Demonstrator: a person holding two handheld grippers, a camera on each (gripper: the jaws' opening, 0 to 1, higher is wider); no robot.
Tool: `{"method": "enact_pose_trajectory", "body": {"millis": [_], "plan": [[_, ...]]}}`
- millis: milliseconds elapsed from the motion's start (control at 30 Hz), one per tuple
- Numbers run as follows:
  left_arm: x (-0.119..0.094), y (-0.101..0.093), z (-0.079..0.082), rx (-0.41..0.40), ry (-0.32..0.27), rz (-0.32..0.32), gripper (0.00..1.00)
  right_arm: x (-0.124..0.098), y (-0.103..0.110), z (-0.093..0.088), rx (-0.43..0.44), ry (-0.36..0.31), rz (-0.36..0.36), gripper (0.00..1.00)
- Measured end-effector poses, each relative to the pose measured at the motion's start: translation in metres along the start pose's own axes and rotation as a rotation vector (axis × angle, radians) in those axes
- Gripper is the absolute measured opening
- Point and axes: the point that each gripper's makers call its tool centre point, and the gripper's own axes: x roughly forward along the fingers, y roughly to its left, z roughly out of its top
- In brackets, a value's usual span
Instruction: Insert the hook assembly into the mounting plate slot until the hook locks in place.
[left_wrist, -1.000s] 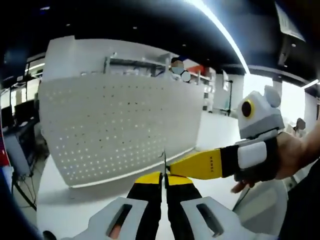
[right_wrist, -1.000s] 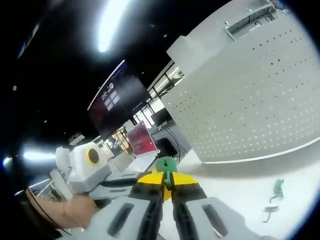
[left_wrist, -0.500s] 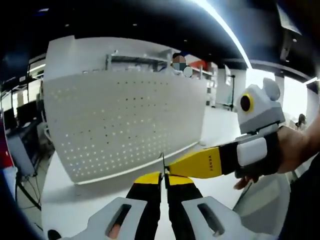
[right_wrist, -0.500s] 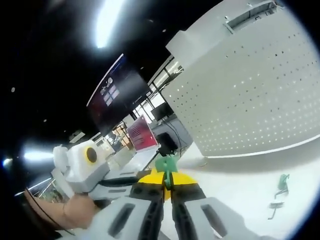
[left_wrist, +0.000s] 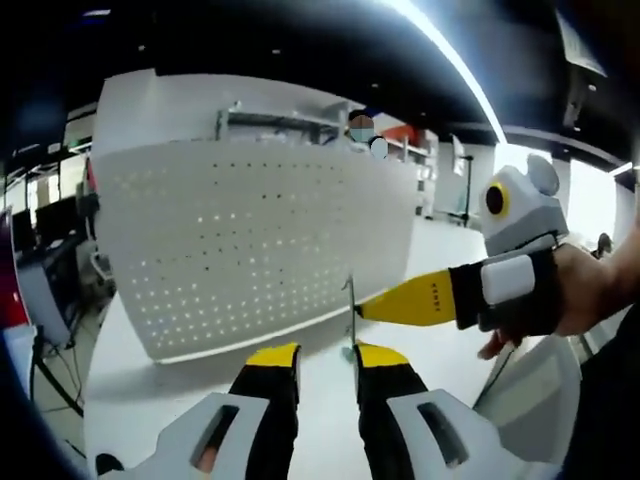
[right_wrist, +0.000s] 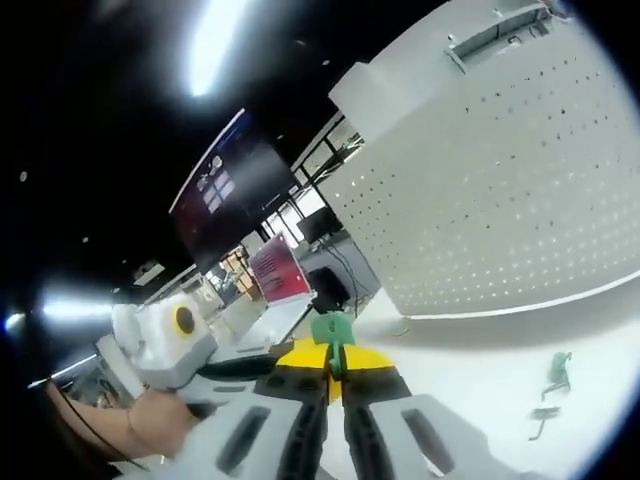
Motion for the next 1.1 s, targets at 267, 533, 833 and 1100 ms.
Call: {"method": "enact_pose_trajectory", "body": {"millis": [267,533,833,1100], "plan": [[-0.001,-0.007,-0.004,-0.012,0.011,-0.018,0.57,-0.002,-0.002,0.008,-0.085,-0.027,-0.026,0.0],[0.001,-0.026,-0.015,-0.081,0.044,-0.059,0.81,0.001,0.006,0.015,-0.141,-0.033,-0.016,0.0],[-0.006,-0.023,-0.008,-0.086,0.022,-0.068,0.95,0.002,0.01,0.021,-0.149,-0.057,-0.017,0.0],[-0.006,-0.013,-0.013,-0.128,0.033,-0.032,0.95,0.0,-0.004,0.035,-0.21,-0.116,-0.099,0.0]]}}
